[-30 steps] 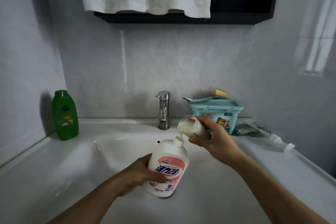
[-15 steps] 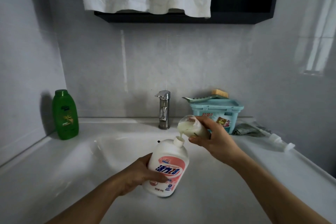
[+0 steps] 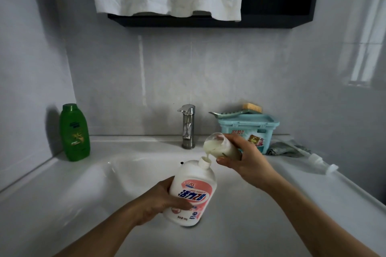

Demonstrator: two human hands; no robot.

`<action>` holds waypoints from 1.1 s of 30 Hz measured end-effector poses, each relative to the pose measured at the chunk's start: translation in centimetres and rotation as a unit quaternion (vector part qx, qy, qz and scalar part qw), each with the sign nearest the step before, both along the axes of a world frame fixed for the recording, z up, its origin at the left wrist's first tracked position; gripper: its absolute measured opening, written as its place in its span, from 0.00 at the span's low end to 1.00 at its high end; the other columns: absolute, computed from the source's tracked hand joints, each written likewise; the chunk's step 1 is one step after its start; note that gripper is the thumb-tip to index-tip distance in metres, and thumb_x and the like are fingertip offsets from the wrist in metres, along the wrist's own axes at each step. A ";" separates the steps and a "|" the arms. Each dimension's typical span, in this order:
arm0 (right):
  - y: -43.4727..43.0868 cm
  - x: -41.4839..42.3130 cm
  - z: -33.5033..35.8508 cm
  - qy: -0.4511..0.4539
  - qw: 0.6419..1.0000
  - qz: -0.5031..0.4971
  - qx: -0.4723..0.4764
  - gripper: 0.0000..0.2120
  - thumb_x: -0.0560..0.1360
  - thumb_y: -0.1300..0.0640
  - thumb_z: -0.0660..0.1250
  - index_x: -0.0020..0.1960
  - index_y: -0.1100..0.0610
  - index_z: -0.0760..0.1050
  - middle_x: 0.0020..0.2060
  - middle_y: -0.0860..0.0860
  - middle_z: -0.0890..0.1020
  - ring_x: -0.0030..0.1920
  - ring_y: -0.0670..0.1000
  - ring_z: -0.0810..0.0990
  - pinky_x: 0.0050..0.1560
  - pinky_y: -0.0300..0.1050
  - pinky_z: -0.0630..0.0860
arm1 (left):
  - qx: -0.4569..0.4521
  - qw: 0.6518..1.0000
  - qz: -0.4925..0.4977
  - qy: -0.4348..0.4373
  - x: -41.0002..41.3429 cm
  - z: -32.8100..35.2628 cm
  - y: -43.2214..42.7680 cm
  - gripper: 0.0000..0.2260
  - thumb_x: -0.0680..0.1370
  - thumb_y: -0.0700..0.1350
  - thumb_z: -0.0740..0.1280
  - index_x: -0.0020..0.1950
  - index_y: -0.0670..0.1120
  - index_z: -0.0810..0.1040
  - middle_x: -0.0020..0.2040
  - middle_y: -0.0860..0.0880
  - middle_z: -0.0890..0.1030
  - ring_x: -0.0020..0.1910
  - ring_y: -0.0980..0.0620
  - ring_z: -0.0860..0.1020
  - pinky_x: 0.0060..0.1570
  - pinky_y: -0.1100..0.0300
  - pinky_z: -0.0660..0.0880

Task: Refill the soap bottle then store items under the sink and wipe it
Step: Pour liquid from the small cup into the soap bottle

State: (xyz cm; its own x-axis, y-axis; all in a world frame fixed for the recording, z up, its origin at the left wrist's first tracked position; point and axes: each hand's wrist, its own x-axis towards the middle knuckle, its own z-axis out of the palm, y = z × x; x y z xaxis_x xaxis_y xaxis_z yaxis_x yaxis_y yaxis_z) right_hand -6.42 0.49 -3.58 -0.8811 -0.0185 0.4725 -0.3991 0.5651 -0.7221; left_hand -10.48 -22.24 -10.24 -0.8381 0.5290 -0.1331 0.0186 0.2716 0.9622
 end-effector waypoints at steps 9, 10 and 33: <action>0.0 0.0 0.0 0.003 1.000 -0.003 0.005 0.23 0.69 0.58 0.74 0.60 0.47 0.70 0.48 0.38 0.74 0.49 0.40 0.75 0.46 0.31 0.72 | -0.010 1.000 0.006 0.002 0.1 0.1 0.0 0.22 0.68 0.35 0.76 0.59 0.46 0.78 0.51 0.49 0.85 0.51 0.51 0.83 0.44 0.61 0.79; 0.0 0.0 0.0 0.002 1.000 -0.003 0.005 0.23 0.69 0.58 0.74 0.60 0.47 0.70 0.48 0.38 0.74 0.49 0.40 0.75 0.47 0.32 0.72 | -0.010 1.000 0.005 0.003 0.1 0.1 0.0 0.21 0.68 0.35 0.76 0.59 0.47 0.78 0.51 0.49 0.85 0.51 0.50 0.83 0.45 0.60 0.79; 0.0 0.1 0.0 0.009 1.000 -0.002 0.009 0.23 0.69 0.58 0.74 0.61 0.48 0.70 0.48 0.38 0.74 0.49 0.39 0.74 0.45 0.30 0.71 | -0.010 1.000 0.006 0.003 0.0 0.0 0.0 0.21 0.67 0.35 0.76 0.58 0.48 0.78 0.51 0.49 0.85 0.52 0.49 0.83 0.49 0.56 0.79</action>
State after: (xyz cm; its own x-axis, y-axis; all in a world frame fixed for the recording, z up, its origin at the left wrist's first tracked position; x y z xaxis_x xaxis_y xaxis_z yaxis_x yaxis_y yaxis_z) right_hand -6.34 0.52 -3.54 -0.8728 -0.0224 0.4875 -0.4088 0.5792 -0.7053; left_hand -10.45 -22.25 -10.28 -0.8457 0.5155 -0.1378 0.0211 0.2904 0.9567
